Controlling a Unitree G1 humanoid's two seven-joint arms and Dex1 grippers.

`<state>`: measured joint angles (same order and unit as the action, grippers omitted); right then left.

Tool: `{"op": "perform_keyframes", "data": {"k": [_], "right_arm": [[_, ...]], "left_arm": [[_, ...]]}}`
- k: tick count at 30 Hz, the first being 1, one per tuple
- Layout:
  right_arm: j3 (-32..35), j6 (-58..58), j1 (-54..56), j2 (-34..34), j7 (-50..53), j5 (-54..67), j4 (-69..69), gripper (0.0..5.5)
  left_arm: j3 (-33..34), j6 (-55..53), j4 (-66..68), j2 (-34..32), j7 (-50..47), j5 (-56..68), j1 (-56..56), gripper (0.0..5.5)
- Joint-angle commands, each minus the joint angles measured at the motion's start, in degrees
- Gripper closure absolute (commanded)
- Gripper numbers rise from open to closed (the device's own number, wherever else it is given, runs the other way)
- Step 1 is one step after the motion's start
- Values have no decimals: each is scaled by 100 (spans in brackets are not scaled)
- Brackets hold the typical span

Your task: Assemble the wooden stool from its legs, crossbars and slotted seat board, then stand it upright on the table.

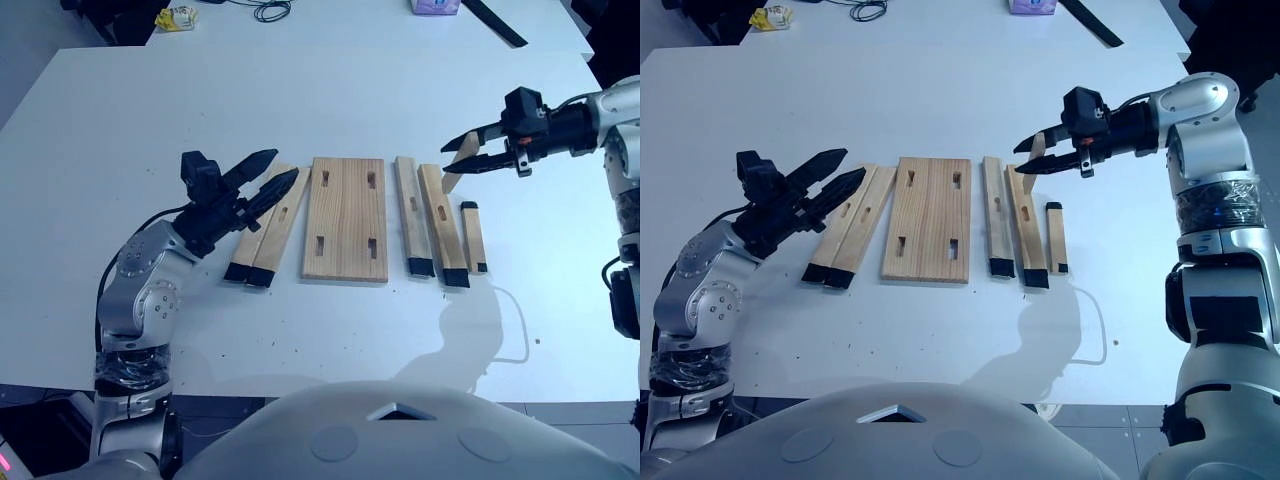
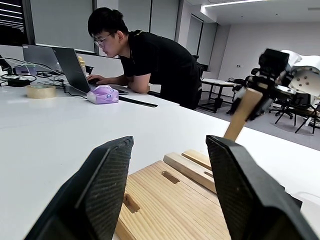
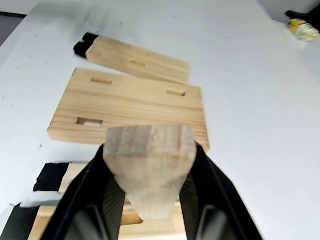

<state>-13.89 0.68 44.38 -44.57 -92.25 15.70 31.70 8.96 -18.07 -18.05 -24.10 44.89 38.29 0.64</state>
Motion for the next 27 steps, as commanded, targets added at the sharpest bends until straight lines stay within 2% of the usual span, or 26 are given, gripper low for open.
{"op": "perform_keyframes", "data": {"k": [1,8,27], "right_arm": [[-147,-213,-1,-59,-23,-14,379,418],[-142,-247,-5,137,-22,-51,831,418],[-504,-272,-210,119,-21,109,752,418]], "left_arm": [[76,40,86,-18,-108,-92,-1,281],[101,115,88,2,-206,-101,93,281],[-39,185,238,92,-303,-165,86,281]]}}
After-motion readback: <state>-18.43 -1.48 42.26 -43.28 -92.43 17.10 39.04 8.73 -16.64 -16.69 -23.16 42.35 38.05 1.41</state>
